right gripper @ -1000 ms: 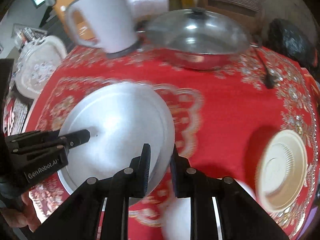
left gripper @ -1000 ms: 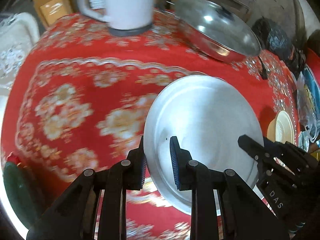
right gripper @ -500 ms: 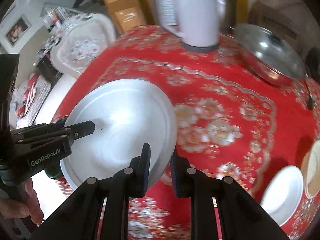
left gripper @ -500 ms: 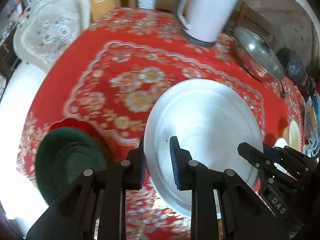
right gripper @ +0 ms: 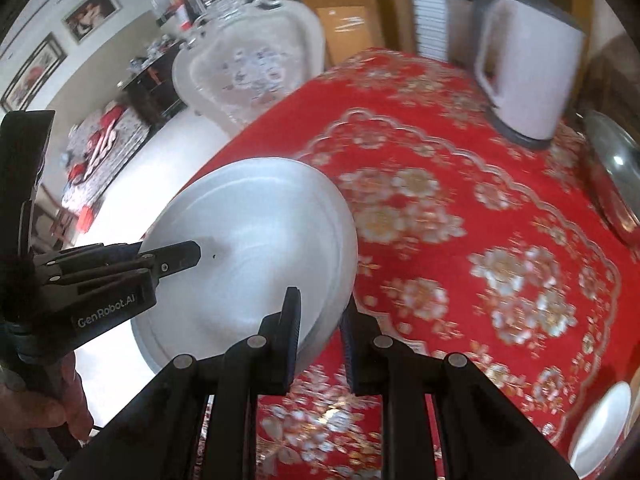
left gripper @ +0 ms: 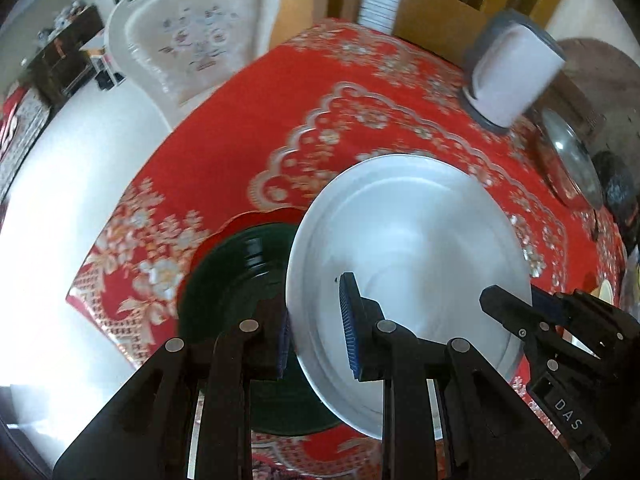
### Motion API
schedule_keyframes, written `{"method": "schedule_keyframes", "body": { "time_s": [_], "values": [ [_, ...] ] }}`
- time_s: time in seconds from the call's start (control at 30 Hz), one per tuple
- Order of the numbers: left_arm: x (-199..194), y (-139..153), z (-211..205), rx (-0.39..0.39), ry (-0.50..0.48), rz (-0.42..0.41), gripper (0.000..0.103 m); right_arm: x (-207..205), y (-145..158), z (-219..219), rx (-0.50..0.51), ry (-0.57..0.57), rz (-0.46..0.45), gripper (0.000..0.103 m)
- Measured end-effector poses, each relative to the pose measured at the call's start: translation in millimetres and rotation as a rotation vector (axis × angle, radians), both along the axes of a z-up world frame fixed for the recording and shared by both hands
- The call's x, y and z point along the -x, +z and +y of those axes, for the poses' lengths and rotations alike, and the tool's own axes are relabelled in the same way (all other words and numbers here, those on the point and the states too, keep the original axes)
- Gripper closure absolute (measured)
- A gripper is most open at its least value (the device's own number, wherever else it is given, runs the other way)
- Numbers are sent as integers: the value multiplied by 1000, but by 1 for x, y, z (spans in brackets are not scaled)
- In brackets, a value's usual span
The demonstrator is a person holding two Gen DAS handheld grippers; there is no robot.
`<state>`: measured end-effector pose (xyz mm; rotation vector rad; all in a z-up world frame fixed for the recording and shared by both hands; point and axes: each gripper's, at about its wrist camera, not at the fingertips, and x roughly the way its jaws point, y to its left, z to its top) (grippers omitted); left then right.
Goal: Organize plates and bowls
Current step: 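Lift the silver metal plate with both tools and carry it over the stack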
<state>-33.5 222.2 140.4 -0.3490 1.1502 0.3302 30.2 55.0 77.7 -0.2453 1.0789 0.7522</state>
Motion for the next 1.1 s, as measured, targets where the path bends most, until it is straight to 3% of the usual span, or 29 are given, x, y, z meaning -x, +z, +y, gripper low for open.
{"method": "schedule_keyframes", "body": {
  "time_s": [0.43, 0.87, 1.1],
  "values": [
    [32, -26, 46, 20, 86, 55, 82, 23, -12, 56, 22, 110, 19, 84],
    [49, -60, 52, 38, 108, 115, 82, 34, -34, 74, 64, 135, 51, 83],
    [46, -65, 48, -6, 100, 110, 82, 30, -44, 74, 95, 132, 55, 83]
  ]
}}
